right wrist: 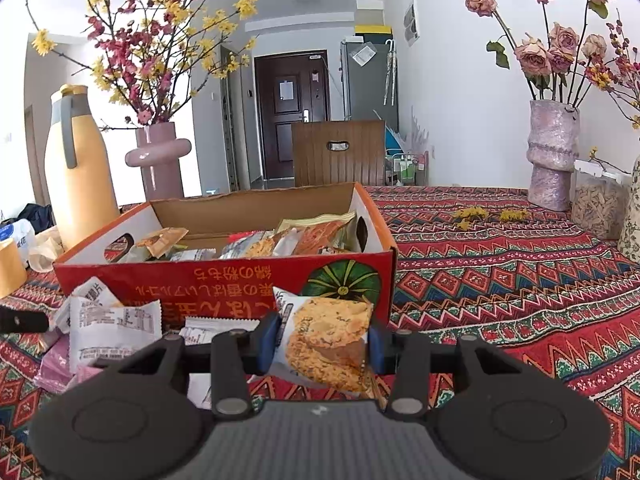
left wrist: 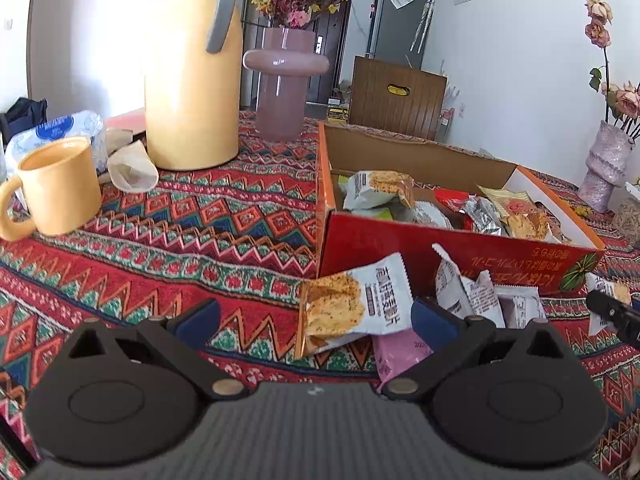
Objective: Organize snacks
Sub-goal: 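Grasp a cracker packet with the right gripper, then grasp a white packet with the left gripper while the right holds its cracker packet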
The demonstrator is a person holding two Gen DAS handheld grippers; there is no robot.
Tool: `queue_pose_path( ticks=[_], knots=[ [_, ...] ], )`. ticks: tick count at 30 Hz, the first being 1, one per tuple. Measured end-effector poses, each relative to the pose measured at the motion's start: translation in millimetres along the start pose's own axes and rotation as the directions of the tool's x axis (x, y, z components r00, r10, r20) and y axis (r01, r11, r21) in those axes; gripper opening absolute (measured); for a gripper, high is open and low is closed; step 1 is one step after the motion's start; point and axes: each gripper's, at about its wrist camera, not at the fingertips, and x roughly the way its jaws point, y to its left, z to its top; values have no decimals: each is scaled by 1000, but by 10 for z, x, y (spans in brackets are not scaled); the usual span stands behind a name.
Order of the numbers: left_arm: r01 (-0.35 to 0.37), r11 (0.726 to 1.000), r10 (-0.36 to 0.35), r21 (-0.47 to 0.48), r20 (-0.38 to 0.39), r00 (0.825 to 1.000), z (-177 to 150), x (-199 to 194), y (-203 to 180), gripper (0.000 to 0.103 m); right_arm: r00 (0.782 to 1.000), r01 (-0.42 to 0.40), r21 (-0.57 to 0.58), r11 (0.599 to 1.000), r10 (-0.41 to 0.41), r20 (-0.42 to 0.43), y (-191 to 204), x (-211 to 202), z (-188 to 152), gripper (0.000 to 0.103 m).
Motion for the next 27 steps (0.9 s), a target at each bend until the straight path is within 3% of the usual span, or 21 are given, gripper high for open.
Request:
queue_pose_path(
  ticks=[9,16,19,27],
  knots=[
    [12,1000,-13,-10,-101,995,221,257,-62,103,1000,1,1,1000,-1,12,3,-33,-13,44],
    [30,998,-38,-49,-163,986,205,492,-59,103,1000,-5,4,1000,5,17,1,-44,-16,44],
    [46,996,-60,-71,-198,978,173,573,-22,94,1000,-7,4,1000,7,18,-1,-46,-16,44],
    [97,993,-109,-72,-186,977,128,502,-6,73,1000,-6,4,1000,6,17,-2,-45,-17,44]
  ],
)
